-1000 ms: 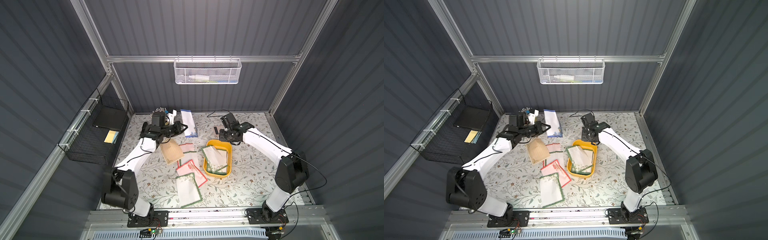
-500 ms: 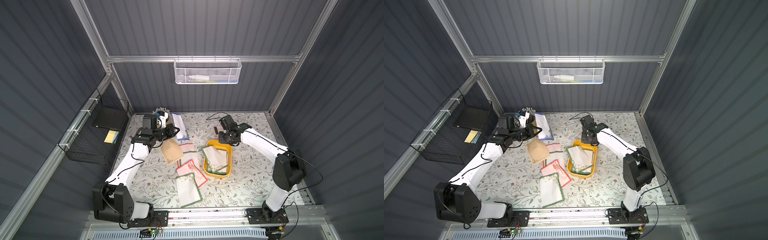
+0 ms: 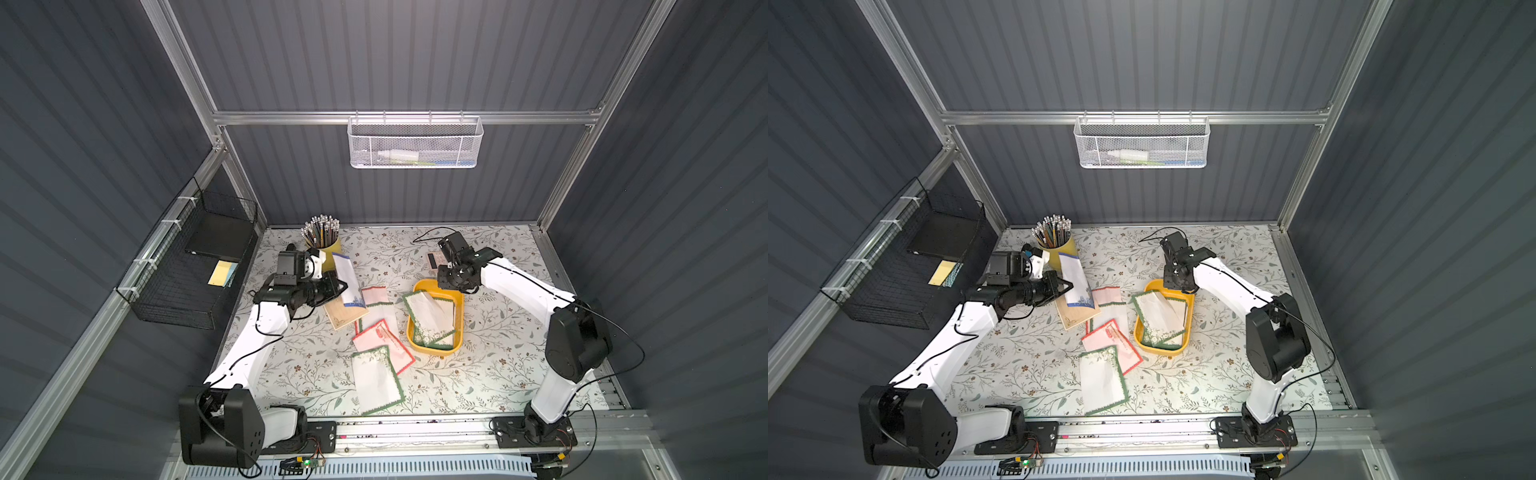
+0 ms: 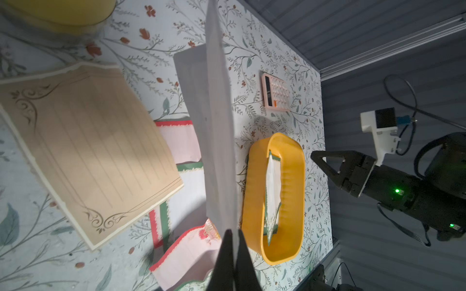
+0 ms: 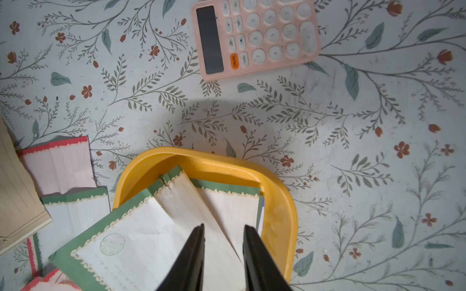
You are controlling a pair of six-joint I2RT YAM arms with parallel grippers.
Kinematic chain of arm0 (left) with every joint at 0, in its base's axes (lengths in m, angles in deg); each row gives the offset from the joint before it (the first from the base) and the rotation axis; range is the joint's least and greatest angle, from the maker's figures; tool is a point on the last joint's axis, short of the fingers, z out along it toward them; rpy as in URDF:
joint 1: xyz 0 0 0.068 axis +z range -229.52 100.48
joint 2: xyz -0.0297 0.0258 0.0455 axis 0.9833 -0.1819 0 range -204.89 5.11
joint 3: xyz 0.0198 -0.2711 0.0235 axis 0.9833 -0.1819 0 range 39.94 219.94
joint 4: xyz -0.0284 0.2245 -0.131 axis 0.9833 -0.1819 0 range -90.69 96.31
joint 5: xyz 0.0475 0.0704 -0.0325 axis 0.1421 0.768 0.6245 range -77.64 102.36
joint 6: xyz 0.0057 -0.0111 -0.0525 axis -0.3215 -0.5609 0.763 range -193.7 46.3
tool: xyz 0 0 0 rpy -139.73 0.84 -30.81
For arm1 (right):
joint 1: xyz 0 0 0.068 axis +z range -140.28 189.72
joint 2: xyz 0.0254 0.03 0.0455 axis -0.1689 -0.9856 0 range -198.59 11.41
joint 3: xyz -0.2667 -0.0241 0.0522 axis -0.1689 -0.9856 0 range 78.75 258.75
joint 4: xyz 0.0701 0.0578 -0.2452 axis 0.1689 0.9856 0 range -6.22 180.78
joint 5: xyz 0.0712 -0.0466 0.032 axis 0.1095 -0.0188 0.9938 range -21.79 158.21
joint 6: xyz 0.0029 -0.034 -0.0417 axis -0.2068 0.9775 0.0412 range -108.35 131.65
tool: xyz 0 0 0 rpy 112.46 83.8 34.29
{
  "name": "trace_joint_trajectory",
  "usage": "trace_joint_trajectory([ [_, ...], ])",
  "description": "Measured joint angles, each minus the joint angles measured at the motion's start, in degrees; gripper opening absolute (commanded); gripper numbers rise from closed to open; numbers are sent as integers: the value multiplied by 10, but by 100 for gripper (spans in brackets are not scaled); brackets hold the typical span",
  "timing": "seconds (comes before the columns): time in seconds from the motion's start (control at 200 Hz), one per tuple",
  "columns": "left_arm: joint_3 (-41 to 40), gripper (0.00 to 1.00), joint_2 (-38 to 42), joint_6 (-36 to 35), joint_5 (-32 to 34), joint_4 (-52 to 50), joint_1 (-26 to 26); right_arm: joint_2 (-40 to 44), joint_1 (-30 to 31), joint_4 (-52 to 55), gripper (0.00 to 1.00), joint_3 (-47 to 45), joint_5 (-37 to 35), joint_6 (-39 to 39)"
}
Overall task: Take out the stationery paper from the storage box
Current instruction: Place the stationery paper at the center of the board.
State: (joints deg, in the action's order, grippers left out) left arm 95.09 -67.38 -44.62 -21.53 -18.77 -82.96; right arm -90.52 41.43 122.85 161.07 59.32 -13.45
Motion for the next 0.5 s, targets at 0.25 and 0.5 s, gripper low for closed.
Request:
trace_joint_trajectory([
  [0.25, -93, 0, 6, 1, -73, 57, 49, 0, 0, 0, 32, -6, 0, 0],
  [0.5, -142, 2, -7, 14, -158, 151, 90, 0, 0, 0, 32, -12, 0, -2],
])
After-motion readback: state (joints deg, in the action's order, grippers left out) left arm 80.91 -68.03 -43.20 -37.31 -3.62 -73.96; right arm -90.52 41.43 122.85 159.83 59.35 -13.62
